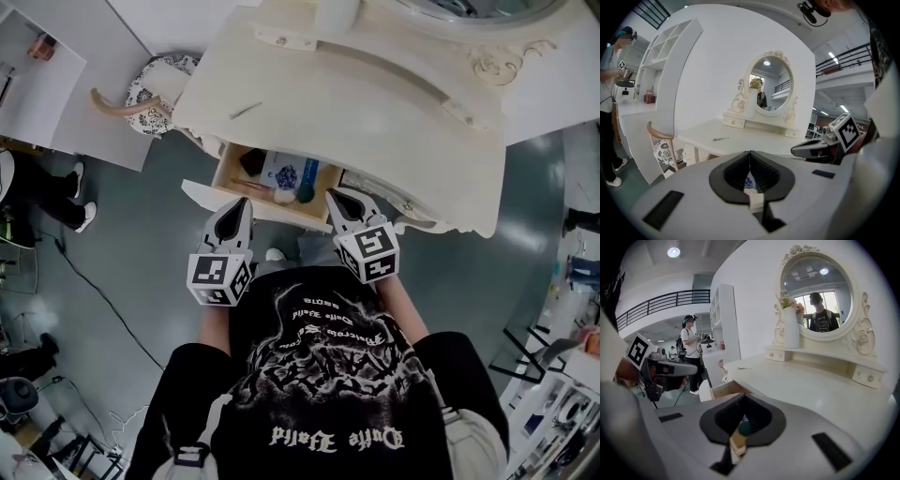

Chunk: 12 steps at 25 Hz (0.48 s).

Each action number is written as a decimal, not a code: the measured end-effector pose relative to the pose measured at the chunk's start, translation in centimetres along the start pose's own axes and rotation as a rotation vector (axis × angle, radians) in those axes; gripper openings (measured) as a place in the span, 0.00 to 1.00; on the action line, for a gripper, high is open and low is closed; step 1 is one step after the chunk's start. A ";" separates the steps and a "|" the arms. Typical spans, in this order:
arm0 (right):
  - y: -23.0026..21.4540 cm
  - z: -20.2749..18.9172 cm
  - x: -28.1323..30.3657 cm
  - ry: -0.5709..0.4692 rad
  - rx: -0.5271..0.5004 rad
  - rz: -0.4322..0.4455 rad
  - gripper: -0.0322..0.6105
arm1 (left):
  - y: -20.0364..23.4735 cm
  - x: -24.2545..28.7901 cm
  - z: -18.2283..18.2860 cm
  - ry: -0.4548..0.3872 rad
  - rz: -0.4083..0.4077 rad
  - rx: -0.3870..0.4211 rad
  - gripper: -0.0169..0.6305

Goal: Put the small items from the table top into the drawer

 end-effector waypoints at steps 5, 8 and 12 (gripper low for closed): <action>-0.2 0.3 0.2 -0.004 0.004 -0.010 0.06 | 0.3 0.4 0.2 0.002 -0.010 0.010 0.05; -0.3 0.4 0.4 -0.007 0.004 -0.012 0.06 | 0.4 0.7 0.3 0.004 -0.014 0.014 0.05; -0.4 0.5 0.4 -0.004 0.005 -0.017 0.06 | 0.5 1.0 0.3 0.009 -0.019 0.015 0.05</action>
Point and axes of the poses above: the fingertips, and each gripper's own axes: x forward along the fingers, y to its left, z out of its top, the point moved 3 cm from there along -x, backward along the fingers, and after that the axes turned 8 degrees about x, right-handed, at the moved point
